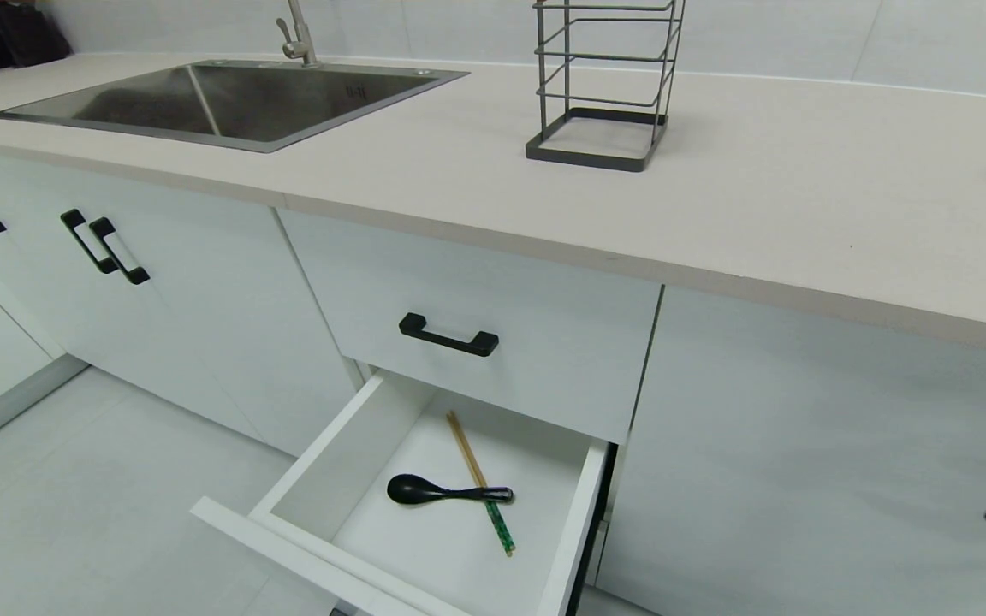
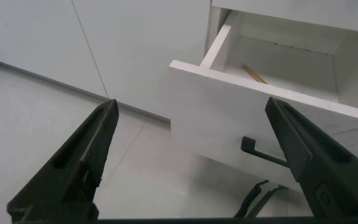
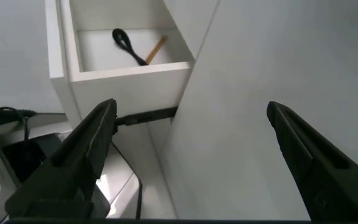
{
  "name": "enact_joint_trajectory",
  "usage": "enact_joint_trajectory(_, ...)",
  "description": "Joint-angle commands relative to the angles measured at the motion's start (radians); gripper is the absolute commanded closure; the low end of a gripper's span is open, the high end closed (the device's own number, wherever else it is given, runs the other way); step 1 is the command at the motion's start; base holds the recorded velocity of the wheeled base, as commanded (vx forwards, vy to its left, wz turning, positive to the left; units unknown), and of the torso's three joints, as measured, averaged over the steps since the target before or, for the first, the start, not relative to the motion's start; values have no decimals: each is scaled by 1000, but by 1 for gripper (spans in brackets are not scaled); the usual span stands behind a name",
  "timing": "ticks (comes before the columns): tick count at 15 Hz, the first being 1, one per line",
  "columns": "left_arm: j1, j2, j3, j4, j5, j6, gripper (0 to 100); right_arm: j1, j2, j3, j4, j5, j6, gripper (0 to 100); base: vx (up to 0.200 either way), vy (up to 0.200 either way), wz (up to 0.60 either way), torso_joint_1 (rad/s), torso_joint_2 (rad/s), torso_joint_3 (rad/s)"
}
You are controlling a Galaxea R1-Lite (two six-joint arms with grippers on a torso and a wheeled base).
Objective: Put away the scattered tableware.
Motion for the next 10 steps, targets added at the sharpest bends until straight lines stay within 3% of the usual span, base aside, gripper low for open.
enact_joint_trajectory(1,0,0,0,0,1,-1,0,-53,-222,32,-1,-82,-8,0,0,0,0,0,0,0)
enact_joint_trajectory(3,0,0,0,0,0,4,0,-191,-380,32,16,-162,-69,0,0,0,0,0,0,0)
enact_joint_trajectory(6,0,0,0,0,0,-1,0,-361,-553,27,142,-163,-74,0,0,0,0,0,0,0)
enact_joint_trajectory(8,0,0,0,0,0,-1,0,-450,-660,2,280,-162,-72,0,0,0,0,0,0,0)
enact_joint_trajectory(10,0,0,0,0,0,-1,0,-472,-660,-56,315,-162,-75,0,0,0,0,0,0,0)
